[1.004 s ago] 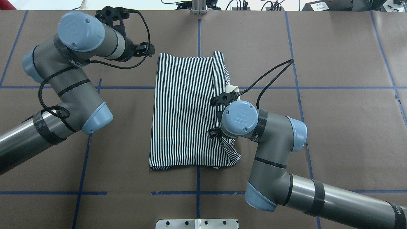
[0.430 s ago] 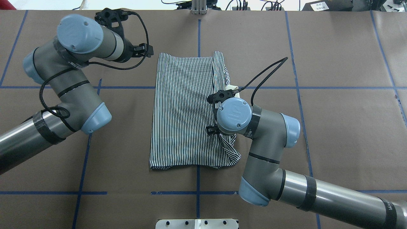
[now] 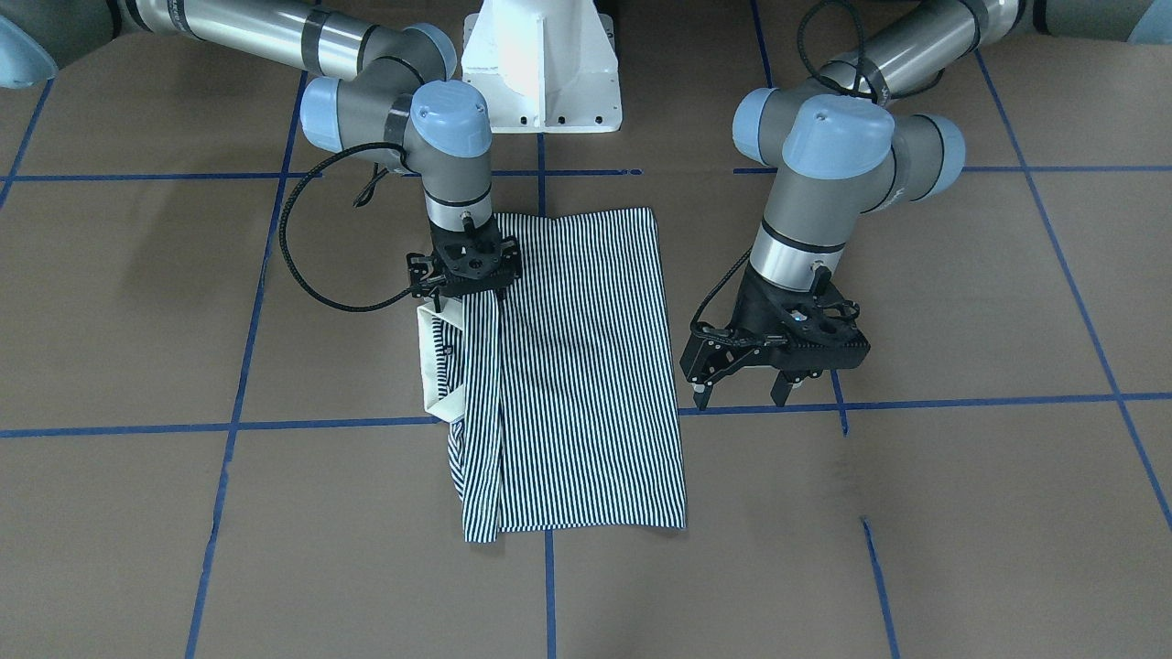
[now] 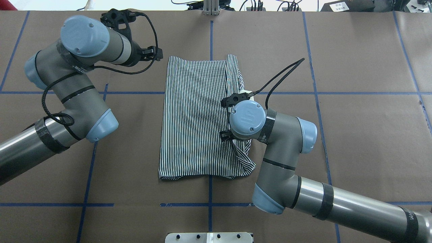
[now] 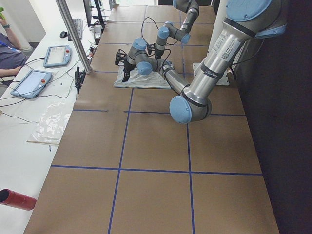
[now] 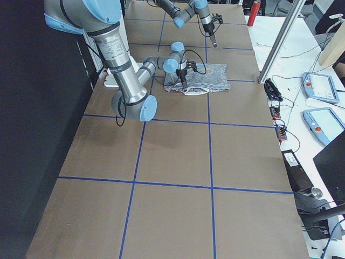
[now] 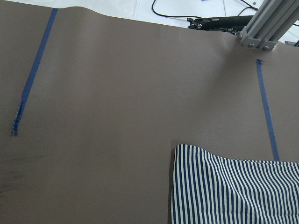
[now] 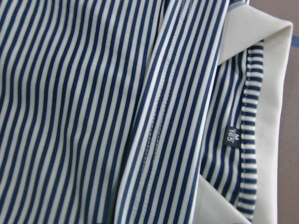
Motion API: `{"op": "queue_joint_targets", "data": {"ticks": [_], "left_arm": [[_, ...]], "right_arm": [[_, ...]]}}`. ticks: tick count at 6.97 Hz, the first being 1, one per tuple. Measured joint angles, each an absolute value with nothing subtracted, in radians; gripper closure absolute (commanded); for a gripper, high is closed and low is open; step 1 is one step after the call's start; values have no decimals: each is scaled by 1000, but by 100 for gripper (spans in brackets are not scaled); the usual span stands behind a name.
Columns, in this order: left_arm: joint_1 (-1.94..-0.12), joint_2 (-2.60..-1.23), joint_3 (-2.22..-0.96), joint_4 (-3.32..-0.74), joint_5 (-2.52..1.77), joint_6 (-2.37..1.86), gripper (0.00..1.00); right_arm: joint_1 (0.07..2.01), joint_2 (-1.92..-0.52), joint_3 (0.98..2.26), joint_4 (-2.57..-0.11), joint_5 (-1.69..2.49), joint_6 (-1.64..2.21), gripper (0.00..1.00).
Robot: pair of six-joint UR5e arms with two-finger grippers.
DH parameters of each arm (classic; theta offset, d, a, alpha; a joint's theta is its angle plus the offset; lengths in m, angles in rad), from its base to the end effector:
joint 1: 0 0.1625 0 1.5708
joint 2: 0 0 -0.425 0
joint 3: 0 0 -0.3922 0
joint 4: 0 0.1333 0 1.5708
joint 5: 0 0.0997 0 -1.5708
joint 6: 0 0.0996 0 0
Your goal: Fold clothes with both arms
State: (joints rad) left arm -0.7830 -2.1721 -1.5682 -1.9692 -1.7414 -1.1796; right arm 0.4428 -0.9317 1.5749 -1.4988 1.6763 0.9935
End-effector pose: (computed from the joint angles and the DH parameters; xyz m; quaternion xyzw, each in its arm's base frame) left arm 0.4147 -0.5770 0.2615 0.2016 0.4381 -0.1304 0.8663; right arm -0.5867 -0.4141 0.2778 0.1275 -0.3292 -0.0813 0.9321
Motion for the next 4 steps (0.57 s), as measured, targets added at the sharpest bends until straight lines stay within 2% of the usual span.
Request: {"op": "queue_joint_targets", "data": {"ticks": [4], "left_arm": [[-782,-2174,-1568,-1971,-1742,-1180,0]], "right_arm": [[472,-943,1610,-1599,1685,963,7]]}}
